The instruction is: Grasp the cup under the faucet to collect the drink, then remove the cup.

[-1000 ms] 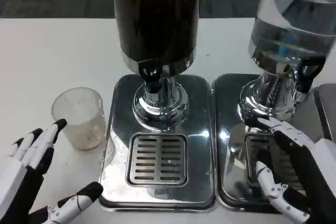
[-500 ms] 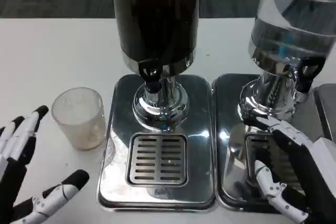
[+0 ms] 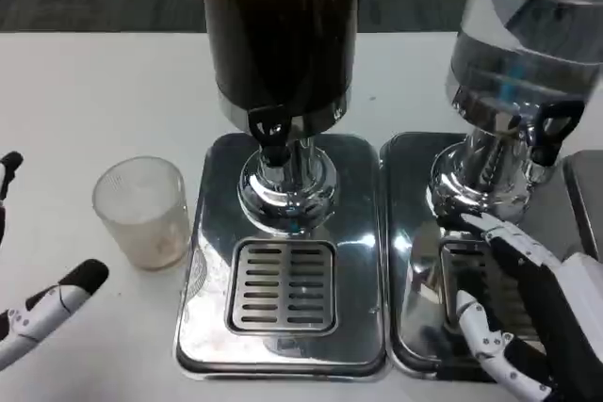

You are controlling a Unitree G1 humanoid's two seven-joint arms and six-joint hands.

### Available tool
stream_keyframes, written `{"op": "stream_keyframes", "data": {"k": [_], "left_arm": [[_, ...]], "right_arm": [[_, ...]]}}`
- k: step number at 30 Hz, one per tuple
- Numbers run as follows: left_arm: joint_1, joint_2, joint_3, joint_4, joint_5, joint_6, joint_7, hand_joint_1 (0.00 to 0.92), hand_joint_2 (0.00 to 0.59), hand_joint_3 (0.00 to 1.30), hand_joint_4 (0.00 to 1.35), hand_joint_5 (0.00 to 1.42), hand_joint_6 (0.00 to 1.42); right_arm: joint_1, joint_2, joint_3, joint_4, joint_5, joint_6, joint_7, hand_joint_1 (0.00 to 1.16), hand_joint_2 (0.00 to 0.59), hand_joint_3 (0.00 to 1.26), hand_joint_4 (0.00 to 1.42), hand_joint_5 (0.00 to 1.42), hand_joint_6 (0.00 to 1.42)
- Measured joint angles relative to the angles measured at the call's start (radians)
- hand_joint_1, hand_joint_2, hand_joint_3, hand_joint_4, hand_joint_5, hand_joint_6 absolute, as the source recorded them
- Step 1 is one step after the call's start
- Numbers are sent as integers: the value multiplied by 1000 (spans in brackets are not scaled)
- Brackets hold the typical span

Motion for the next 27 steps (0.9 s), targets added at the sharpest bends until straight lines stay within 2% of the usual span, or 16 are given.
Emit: {"op": "stream_keyframes", "data": {"k": [12, 19, 27], "left_arm": [[-144, 36, -20, 160, -38, 37, -22, 0, 22, 0, 0, 0, 0], [-228, 62, -61, 279, -35, 45, -21, 0, 23, 0, 0, 0, 0], [-294, 104, -106, 353, -7, 45, -6, 26, 19, 0, 0, 6, 7]], "right_arm": [[-15, 12, 7, 3, -3, 0, -1, 461, 586, 267, 151, 120, 109], [-29, 13, 12, 4, -5, 1, -1, 464, 586, 271, 151, 120, 111], [-37, 15, 32, 5, -8, 4, -1, 463, 586, 272, 151, 122, 113]]}}
